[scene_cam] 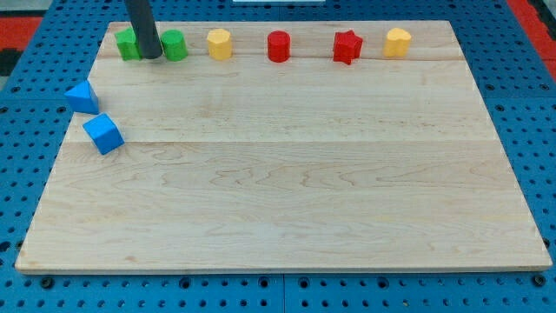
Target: Place the blue triangle parallel to the bottom of the green star
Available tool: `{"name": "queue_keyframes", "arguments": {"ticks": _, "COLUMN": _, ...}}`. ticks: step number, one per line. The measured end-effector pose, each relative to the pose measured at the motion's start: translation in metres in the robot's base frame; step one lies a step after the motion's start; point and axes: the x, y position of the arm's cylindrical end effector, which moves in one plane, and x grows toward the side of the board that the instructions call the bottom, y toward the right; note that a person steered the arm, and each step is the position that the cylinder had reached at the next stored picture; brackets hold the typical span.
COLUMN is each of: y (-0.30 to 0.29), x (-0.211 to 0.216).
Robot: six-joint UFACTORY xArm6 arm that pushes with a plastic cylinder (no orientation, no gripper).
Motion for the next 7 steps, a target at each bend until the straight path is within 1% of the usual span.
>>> {"name": "queue_keyframes", "arguments": {"ticks": 1, "y": 0.000, "x": 0.032}}
{"name": "queue_keyframes", "arguments": {"ticks": 3, "y": -0.107, "x": 0.023}}
{"name": "queue_keyframes", "arguments": {"ticks": 4, "y": -0.107, "x": 0.086}}
{"name": "queue_keyframes", "arguments": {"ticks": 5, "y": -0.096, "x": 0.126}}
{"name": "queue_keyframes", "arguments": {"ticks": 6, "y": -0.072, "x": 0.125}}
{"name": "queue_keyframes", "arguments": {"ticks": 7, "y": -0.105, "x": 0.102}}
